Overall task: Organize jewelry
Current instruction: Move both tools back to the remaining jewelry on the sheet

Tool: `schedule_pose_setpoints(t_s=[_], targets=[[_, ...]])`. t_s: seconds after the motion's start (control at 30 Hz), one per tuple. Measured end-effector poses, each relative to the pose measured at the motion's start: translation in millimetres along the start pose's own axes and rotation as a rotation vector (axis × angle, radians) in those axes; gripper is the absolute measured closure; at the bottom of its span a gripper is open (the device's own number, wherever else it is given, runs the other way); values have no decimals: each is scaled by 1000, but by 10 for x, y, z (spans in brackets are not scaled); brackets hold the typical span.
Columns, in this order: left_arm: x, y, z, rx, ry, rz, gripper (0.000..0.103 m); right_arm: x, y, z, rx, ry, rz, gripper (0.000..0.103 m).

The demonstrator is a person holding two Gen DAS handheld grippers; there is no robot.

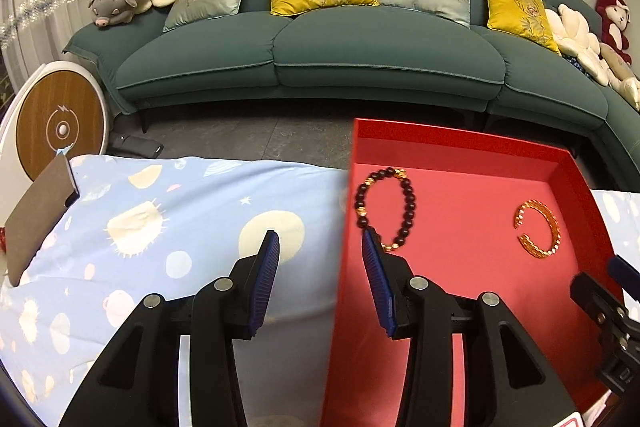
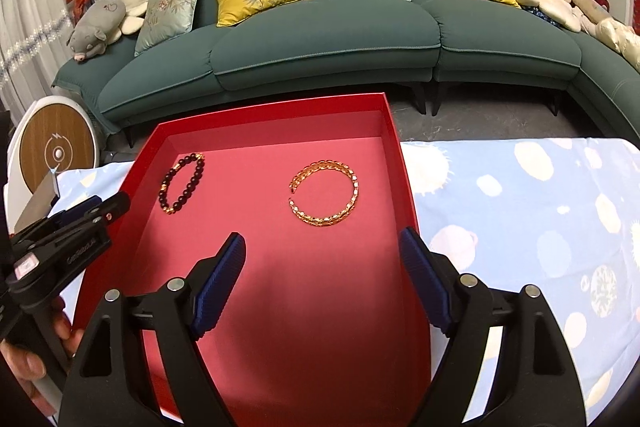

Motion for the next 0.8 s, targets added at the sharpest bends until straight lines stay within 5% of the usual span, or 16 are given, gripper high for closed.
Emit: schedule_pose_setpoints(t_s=[0.17,0.3,0.53,0.7,0.8], targets=[[91,198,36,-29,37,-7,60,11,129,35,5,57,-21,29],[128,752,50,-69,-6,-62,59,-42,689,130,-43,44,35,29],[245,1742,-343,-34,-33,-137,39,-292,1666,-284,28,28,102,29],[181,2068,-840,27,-66,-135,36,-279,1909,-747,71,30,118,41],[127,2096,-1106,32,-64,-124,36,-162,1883,-963,79,95,120,60]])
Point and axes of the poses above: each gripper's, at about its wrist camera, not at the fingertips, and y roughly against the way its jaws point, x to its left, z to its top, the point moved 3 cm from there along -y, roughly the way its jaws point, and after that the axes turned 10 degrees about -x, right-handed, at the moved point
